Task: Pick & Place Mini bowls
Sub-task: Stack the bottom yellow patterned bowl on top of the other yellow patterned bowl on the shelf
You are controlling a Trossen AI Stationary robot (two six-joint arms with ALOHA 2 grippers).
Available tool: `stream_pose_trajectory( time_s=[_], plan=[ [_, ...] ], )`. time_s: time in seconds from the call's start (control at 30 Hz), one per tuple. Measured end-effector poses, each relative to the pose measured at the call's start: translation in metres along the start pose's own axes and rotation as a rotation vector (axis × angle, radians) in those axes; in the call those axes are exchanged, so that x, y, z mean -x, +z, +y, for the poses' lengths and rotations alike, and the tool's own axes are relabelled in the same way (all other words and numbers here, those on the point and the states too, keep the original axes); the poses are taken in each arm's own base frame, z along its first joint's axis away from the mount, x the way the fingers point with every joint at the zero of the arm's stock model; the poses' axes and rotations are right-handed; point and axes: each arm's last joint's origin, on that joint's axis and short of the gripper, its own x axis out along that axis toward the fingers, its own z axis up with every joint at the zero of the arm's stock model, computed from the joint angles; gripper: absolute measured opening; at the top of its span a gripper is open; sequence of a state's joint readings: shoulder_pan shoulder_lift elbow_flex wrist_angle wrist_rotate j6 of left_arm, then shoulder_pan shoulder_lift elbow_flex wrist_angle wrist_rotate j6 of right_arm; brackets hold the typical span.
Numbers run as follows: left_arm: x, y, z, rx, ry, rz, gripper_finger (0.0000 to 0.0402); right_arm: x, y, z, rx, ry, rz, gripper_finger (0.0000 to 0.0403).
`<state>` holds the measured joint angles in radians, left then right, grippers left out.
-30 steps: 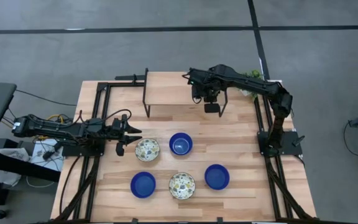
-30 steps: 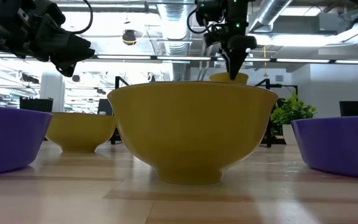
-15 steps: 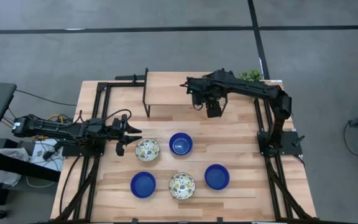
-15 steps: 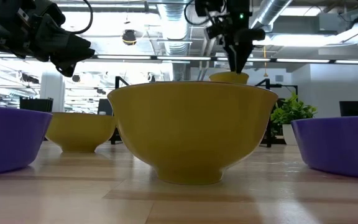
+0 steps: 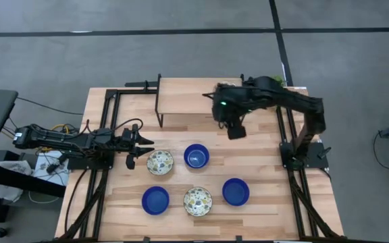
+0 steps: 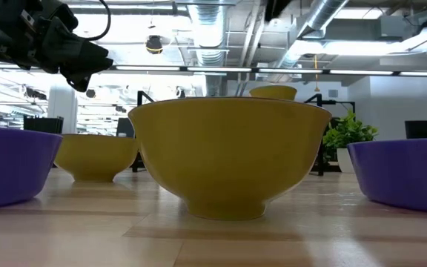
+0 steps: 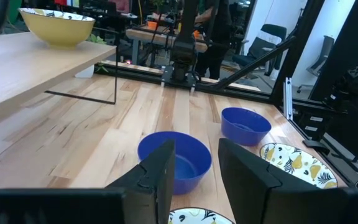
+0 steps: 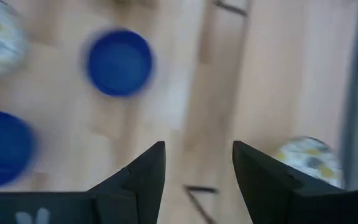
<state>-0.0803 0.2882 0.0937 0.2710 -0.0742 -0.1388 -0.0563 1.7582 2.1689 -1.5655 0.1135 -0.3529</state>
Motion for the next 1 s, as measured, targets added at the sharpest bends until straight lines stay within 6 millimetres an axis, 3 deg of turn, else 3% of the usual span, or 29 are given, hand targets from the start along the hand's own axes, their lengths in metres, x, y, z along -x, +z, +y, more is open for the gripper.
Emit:
stream_pose_trajectory(
  time_s=[0.2, 0.43, 0.73, 1.0],
  plan=[
    [-0.001, -0.001, 0.0, -0.001, 0.002, 0.013, 0.0122, 0.048, -0.014, 0.033, -0.134, 0.175, -0.169, 0.0177],
    [-0.001, -0.001, 0.0, -0.001, 0.002, 0.014, 0.0122, 0.088, -0.024, 0.074, -0.126, 0.286, -0.31, 0.0177],
    [-0.001, -0.001, 0.0, 0.0, 0.001, 0.007, 0.0122, 0.114, -0.029, 0.119, -0.117, 0.361, -0.393, 0.0177],
    [-0.001, 0.002, 0.0, 0.002, -0.003, -0.02, 0.0122, 0.124, -0.035, 0.149, -0.047, 0.233, -0.431, 0.0177]
  ],
)
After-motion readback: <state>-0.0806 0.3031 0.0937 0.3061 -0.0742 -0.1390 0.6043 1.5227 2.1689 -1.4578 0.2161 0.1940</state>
